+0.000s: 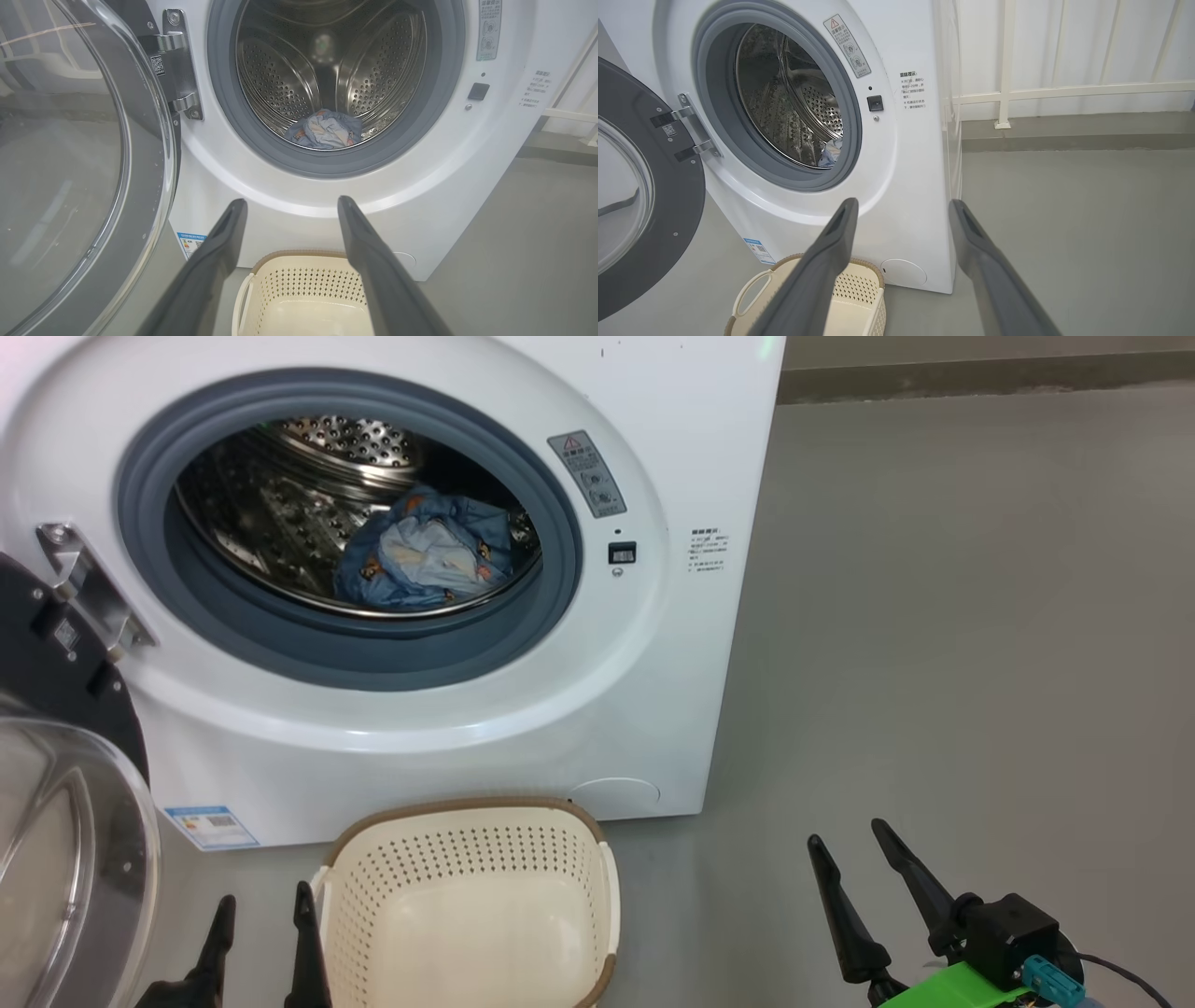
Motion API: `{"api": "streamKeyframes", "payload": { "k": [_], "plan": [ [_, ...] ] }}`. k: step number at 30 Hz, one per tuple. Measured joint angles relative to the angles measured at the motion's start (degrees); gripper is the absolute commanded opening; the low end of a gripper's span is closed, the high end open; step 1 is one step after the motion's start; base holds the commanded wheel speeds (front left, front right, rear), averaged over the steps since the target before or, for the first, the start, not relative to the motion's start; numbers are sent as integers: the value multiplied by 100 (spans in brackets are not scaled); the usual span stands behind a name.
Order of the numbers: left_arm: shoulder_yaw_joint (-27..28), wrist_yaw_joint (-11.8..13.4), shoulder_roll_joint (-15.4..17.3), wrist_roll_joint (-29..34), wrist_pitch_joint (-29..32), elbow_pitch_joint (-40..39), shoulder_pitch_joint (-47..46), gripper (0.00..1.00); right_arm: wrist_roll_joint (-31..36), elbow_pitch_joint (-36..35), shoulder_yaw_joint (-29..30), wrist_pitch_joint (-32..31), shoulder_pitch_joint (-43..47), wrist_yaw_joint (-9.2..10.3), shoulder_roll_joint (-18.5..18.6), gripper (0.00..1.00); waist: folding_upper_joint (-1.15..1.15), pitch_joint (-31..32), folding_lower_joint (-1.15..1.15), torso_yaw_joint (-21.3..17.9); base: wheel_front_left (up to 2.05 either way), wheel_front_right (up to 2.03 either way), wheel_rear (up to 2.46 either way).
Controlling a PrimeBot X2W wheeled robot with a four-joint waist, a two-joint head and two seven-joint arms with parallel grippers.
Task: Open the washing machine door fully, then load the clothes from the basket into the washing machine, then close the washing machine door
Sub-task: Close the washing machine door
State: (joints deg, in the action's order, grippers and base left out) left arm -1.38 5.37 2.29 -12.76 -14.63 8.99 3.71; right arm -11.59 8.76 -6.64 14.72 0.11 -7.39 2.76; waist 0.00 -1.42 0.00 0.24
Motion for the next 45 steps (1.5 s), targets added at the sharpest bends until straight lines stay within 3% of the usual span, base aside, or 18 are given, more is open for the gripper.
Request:
{"api": "streamKeyframes", "payload": {
  "k": [16, 32, 45],
  "plan": [
    [18, 0, 0, 9, 0, 23, 0, 100, -13, 15, -11, 0, -1, 0, 0, 100, 0, -14, 0, -55, -159, 159, 0],
    [14, 0, 0, 30, 0, 16, 2, 100, -14, 12, -8, 0, 0, -1, 0, 100, 0, -23, 0, -10, -20, 20, 0],
    [24, 52, 0, 91, 0, 12, 1, 100, -5, 27, -81, 0, -7, 0, 2, 100, 0, 8, 0, 564, 0, 0, 0]
  ]
}}
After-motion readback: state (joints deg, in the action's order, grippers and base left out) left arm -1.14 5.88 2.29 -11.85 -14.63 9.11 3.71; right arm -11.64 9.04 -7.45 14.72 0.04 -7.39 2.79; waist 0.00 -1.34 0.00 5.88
